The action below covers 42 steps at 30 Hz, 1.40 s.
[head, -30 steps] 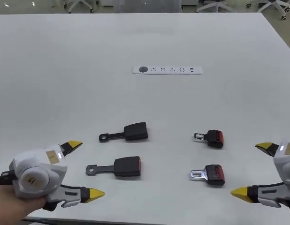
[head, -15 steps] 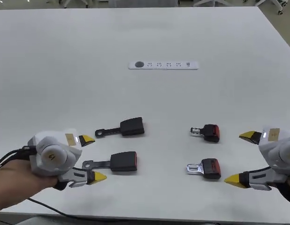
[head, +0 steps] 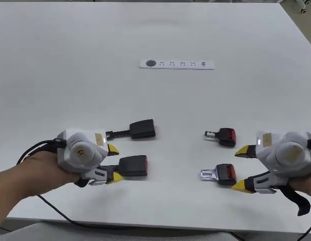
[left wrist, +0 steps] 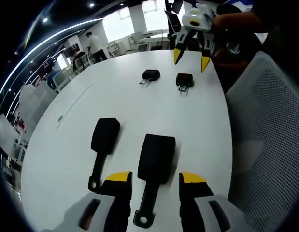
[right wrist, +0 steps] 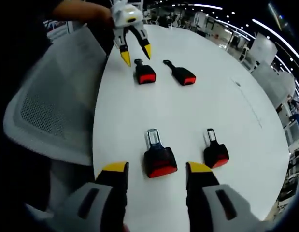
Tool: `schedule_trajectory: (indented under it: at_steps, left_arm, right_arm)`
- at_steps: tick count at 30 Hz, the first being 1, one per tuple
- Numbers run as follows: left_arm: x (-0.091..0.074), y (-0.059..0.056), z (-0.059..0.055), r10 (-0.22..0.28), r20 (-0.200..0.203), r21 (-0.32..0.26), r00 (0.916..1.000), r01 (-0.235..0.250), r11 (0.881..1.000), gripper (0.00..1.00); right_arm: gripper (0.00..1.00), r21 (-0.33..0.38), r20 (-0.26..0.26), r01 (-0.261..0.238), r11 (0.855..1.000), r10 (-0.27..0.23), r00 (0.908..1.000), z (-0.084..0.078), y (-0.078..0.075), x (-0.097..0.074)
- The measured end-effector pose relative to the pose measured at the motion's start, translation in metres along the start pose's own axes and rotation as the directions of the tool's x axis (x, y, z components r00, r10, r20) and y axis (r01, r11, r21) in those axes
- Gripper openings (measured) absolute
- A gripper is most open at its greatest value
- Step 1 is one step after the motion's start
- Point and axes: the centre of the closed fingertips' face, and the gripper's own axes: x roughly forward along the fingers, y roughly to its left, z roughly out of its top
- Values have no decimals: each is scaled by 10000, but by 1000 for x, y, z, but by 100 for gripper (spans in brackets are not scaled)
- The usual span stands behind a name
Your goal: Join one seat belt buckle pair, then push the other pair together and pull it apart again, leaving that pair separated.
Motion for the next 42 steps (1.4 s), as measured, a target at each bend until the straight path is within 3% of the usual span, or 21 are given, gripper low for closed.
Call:
schedule_trajectory:
  at_steps: [4, 8, 13, 17, 18, 26, 29, 36, 42]
  left_arm:
    - [10, 0, 1, -216, -152, 108, 9997, 218, 9997, 41]
    - [18, -2, -3, -511, -549, 341, 9972, 530, 9980, 41]
    - [24, -3, -2, -642, -637, 627, 9959, 682, 9957, 39]
    - [30, -4, -7, -717, -1111, 1134, 9912, 843, 9900, 38]
    - [31, -3, -6, -634, -1102, 1336, 9919, 780, 9880, 37]
    - [32, -1, -6, -797, -1248, 1354, 9890, 965, 9861, 34]
    - [32, -3, -5, -923, -1191, 1870, 9886, 1136, 9758, 33]
    - [33, -5, -5, -1128, -1435, 2208, 9832, 1429, 9648, 33]
    - [33, -5, -5, -1278, -1539, 2329, 9798, 1616, 9590, 32]
  right_arm:
    - [48, -237, -339, -348, 9991, 340, 9988, -6, 2, 11]
    - [47, -413, -624, -629, 9972, 603, 9962, -11, 1, 20]
    - [44, -506, -664, -910, 9946, 876, 9939, -10, -2, 26]
    - [42, -550, -898, -1202, 9912, 1150, 9893, -15, -1, 33]
    - [41, -537, -976, -1280, 9903, 1223, 9877, -16, 0, 35]
    - [35, -249, -975, -1576, 9872, 1545, 9832, -16, -6, 40]
    - [34, -452, -1175, -1793, 9828, 1730, 9779, -18, -4, 41]
    - [34, -912, -1360, -1961, 9763, 1829, 9737, -19, -2, 41]
    - [34, -857, -1425, -1896, 9781, 1763, 9740, -19, -2, 41]
